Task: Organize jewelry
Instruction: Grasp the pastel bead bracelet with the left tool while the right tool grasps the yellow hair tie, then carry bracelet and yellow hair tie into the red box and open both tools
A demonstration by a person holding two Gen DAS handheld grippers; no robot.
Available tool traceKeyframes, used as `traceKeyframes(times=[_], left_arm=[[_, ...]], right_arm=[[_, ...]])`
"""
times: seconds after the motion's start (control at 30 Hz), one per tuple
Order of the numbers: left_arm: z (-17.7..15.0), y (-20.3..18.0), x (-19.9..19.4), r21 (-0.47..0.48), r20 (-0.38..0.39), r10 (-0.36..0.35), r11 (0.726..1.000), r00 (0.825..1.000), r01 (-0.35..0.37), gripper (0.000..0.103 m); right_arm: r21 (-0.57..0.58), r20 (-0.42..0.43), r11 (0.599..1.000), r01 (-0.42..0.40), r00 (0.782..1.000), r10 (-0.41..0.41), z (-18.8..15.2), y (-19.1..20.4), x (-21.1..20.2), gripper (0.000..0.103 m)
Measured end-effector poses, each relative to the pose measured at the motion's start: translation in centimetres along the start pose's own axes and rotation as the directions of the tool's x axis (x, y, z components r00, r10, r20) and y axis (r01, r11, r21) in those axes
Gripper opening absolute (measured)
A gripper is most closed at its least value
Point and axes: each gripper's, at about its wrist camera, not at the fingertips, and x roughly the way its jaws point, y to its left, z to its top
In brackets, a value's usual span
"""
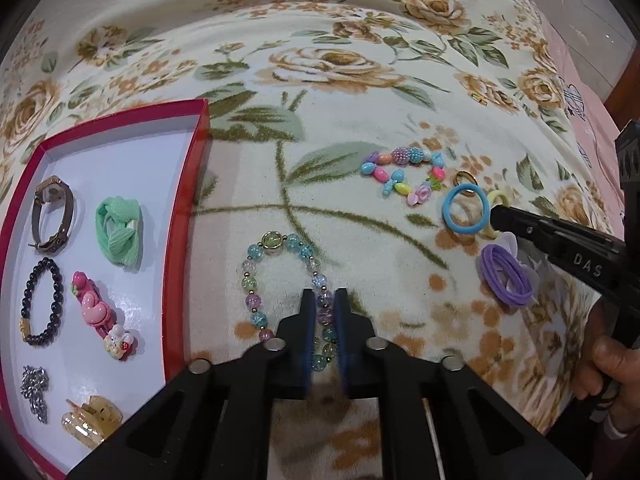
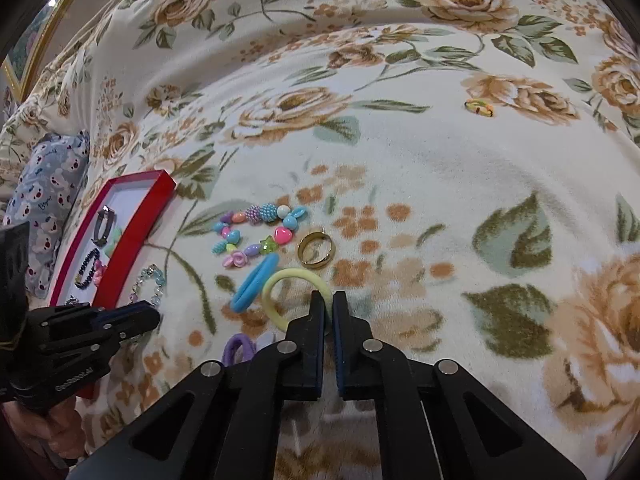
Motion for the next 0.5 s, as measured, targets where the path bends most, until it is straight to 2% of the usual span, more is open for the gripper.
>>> traceKeyframes(times=[0.23, 0.5], left_arm=[[-0.2, 1.5, -1.6, -0.050, 0.048, -0.051, 0.997, 0.998, 0.053, 0.007], [-0.8, 2.2, -6.2, -0.056, 0.140, -0.067, 0.996, 0.988, 0.075, 0.006]], right_arm=[[0.020, 0.060, 0.999, -0.027, 0.998, 0.026, 0.1, 0.1, -2.5, 0.003], [0.013, 0.118, 0.997, -0.070, 0.991, 0.068, 0.5, 1.4, -5.1, 0.003]])
